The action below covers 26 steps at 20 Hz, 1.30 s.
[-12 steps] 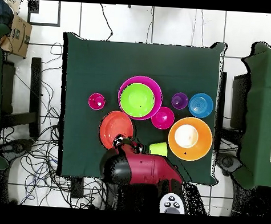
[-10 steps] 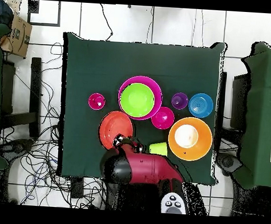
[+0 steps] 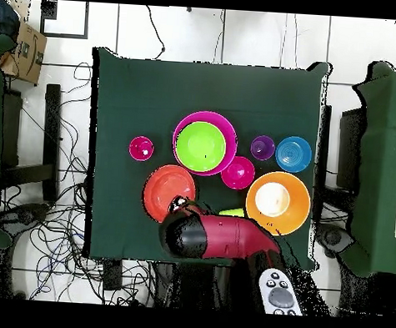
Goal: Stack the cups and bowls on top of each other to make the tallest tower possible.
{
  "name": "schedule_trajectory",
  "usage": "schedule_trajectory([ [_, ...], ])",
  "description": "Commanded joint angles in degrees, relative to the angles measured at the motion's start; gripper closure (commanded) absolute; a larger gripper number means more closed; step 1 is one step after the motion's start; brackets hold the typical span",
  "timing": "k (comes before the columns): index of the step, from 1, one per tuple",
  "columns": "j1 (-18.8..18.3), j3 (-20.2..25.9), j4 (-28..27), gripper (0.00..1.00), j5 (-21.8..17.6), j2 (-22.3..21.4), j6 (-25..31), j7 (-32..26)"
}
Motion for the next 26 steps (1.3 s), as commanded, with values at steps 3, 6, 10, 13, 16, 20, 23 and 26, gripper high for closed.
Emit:
schedule_trajectory([
  [3,3.73,3.24,-1.2,1.0,-5.2,4.28,0.95,-1.78],
  [6,6.04,0.25,-3.82,1.0,-8.33,8.58,-3.51,-0.41],
  [10,7.13,-1.38,-5.29,1.0,-10.19,11.27,-5.59,0.85],
  [13,7.39,-1.79,-5.53,1.0,-10.81,12.12,-6.58,1.45],
  [16,7.65,-1.89,-5.44,1.0,-10.94,12.18,-6.77,1.87],
  [20,7.95,-1.99,-5.58,1.0,-10.85,12.69,-7.39,2.35],
  [23,7.97,-1.99,-5.65,1.0,-10.66,12.73,-7.39,2.24],
  [26,7.77,-1.82,-5.51,1.0,-10.38,12.64,-7.31,2.02],
])
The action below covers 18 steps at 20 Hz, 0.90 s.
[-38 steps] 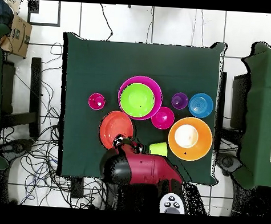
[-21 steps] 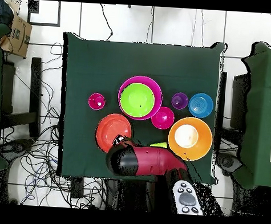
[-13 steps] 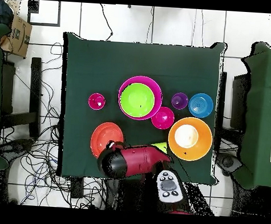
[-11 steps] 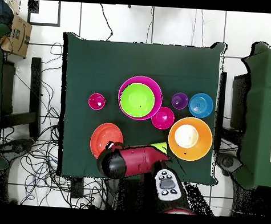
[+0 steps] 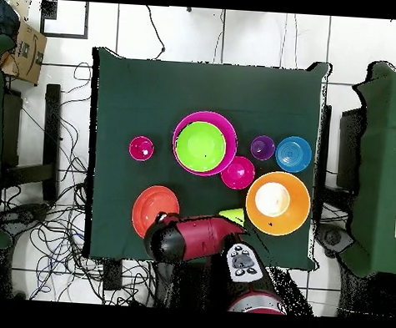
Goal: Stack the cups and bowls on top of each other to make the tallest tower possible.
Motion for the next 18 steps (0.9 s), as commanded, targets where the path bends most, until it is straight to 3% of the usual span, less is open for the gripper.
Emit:
schedule_trajectory([
  [1,1.0,1.02,-4.18,1.0,-2.7,1.71,-2.8,1.86],
  [9,-1.5,5.25,-0.81,1.0,0.88,-5.75,3.38,-0.25],
  [18,-4.48,9.1,-1.78,1.0,3.18,-9.07,10.03,-3.59],
])
